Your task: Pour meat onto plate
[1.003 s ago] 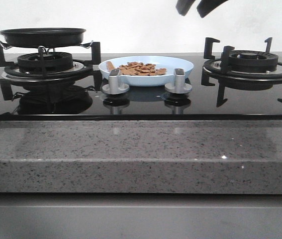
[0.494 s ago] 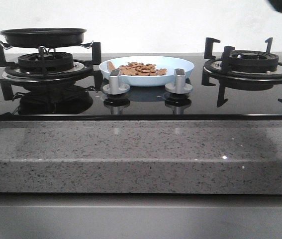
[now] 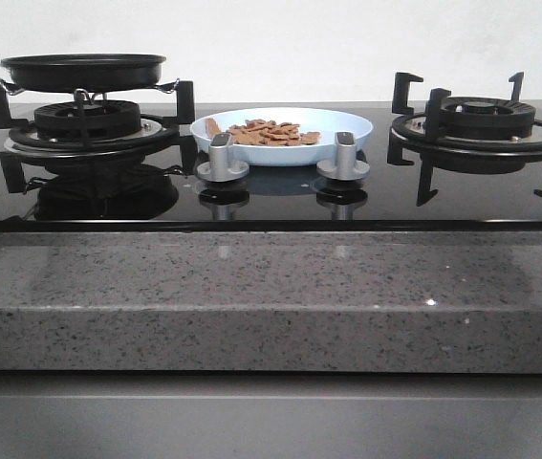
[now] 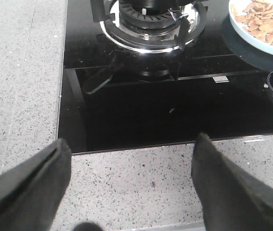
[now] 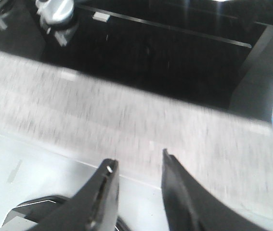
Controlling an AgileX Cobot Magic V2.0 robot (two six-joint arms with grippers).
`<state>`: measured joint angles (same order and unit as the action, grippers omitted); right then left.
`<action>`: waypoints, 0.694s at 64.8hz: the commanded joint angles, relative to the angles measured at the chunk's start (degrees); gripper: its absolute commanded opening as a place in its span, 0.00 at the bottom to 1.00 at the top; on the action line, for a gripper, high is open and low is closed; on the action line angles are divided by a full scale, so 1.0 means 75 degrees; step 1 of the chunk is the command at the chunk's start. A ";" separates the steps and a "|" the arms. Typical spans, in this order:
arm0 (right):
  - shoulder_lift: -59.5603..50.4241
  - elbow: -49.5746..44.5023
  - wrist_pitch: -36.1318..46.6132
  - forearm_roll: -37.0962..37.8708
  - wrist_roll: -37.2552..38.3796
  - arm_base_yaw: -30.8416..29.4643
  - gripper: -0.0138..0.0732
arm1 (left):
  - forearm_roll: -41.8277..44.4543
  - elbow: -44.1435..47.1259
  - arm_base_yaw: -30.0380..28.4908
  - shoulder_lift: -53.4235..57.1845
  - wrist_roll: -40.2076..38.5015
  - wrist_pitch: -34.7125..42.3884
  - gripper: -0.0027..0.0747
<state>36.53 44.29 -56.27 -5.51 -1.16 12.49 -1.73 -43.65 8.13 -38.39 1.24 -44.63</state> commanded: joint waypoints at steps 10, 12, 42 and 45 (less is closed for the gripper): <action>-0.1290 -0.0339 -0.0214 0.0022 0.0028 -0.0056 0.45 | -0.0063 -0.0185 0.0054 0.0007 -0.0081 0.0582 0.68; -0.1443 -0.0394 -0.0222 0.0022 0.0028 -0.0056 0.45 | -0.0063 -0.0185 0.0054 0.0007 -0.0081 0.0582 0.66; -0.1915 -0.0756 -0.0279 0.0029 0.0028 -0.0056 0.03 | -0.0077 -0.0185 0.0054 0.0007 -0.0081 0.0601 0.06; -0.1915 -0.0756 -0.0279 0.0029 0.0028 -0.0056 0.03 | -0.0077 -0.0185 0.0054 0.0007 -0.0081 0.0601 0.01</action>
<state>21.68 37.30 -61.60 -5.51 -1.04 12.49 -1.73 -43.65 8.13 -38.39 1.24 -44.38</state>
